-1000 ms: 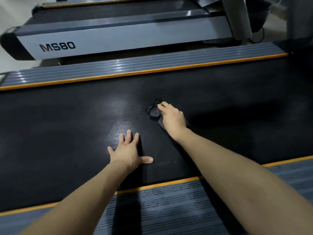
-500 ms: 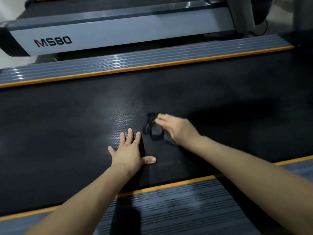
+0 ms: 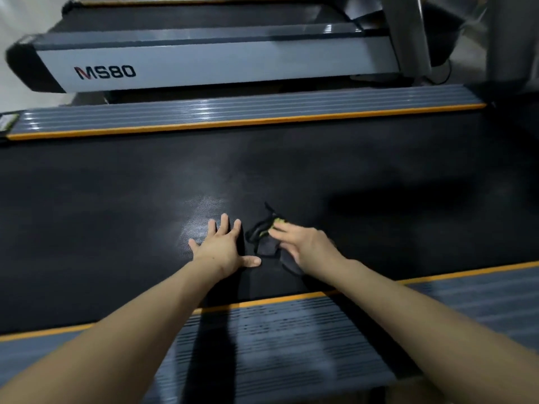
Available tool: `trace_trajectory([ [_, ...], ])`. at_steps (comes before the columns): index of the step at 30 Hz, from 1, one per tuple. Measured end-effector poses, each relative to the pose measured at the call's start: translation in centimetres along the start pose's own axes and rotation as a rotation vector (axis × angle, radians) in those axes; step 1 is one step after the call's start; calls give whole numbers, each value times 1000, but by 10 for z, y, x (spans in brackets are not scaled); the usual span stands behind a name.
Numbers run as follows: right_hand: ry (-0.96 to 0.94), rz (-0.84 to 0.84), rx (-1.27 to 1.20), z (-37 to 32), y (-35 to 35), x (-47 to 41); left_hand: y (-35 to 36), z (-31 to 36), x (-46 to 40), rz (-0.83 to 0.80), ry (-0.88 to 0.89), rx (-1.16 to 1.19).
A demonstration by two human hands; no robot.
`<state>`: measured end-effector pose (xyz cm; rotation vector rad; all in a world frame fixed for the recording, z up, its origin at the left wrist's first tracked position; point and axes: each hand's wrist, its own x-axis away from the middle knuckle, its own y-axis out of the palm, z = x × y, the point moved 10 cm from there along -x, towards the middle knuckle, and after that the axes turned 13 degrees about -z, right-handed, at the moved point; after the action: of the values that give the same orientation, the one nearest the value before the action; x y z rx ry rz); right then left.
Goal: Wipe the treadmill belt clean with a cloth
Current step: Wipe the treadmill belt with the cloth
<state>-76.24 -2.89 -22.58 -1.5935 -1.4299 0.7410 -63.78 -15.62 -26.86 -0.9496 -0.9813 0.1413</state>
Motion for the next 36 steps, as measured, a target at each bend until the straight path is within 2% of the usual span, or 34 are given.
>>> trace_trajectory([
  [5, 84, -131, -71, -2, 13, 45, -3, 4, 27, 16, 30, -51],
  [10, 203, -216, 150, -8, 5, 58, 28, 13, 64, 59, 95, -124],
  [15, 186, -288, 158, -3, 8, 64, 34, -1, 74, -36, 90, -78],
  [19, 188, -367, 153, 2, 9, 59, 34, -16, 80, -24, 83, -39],
  [30, 374, 155, 116, 0, 8, 55, 50, -24, 96, 36, 79, 47],
  [33, 486, 227, 5, -13, 17, 48, 50, -27, 95, 24, 72, 68],
  [36, 477, 224, 13, -42, 31, 40, 47, -23, 94, 41, 70, 61],
])
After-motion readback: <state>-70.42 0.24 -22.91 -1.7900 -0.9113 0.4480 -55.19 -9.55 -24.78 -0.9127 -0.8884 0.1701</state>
